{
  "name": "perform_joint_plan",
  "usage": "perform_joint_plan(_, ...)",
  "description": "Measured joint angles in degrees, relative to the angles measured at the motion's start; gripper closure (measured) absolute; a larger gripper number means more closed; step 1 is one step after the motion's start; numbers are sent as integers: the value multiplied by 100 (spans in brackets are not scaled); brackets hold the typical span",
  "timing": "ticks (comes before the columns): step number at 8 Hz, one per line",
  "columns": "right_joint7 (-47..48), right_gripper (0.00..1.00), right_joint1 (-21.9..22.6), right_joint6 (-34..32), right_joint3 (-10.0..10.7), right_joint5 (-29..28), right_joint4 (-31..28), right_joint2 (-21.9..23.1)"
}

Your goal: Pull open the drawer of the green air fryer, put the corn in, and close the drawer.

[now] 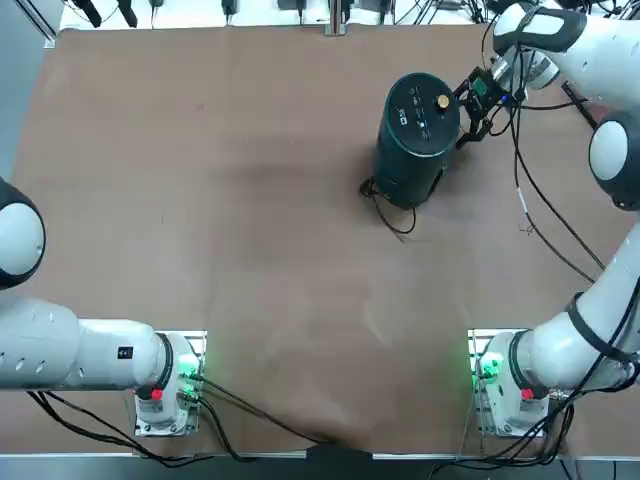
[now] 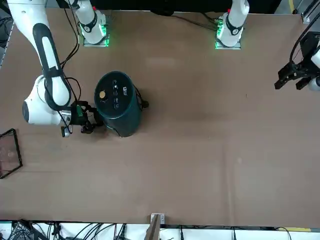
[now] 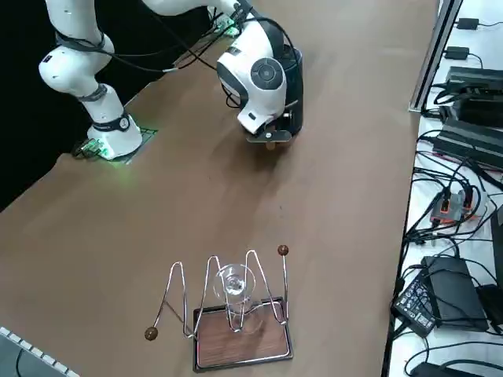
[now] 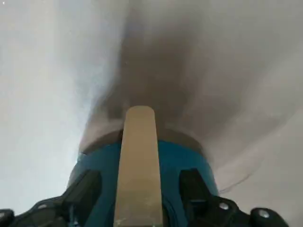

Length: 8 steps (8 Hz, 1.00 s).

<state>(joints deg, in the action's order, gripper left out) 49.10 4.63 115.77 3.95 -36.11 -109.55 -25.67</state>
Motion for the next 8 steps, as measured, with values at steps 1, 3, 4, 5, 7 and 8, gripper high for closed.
perform_joint_plan(1, 0, 0, -10, -27, 27, 1, 2, 49)
perform_joint_plan(3, -17, 0, -83, -98, 76, 134, 22, 297)
perform_joint_plan(4, -34, 0, -102, -179, 84, 485, 43, 491)
perform_joint_plan(5, -110, 0, -109, -313, 84, 993, 73, 727)
perform_joint_plan(7, -903, 0, -258, -737, 89, 1744, 156, 1248)
perform_joint_plan(8, -1714, 0, -433, -891, 102, 1986, 208, 1490)
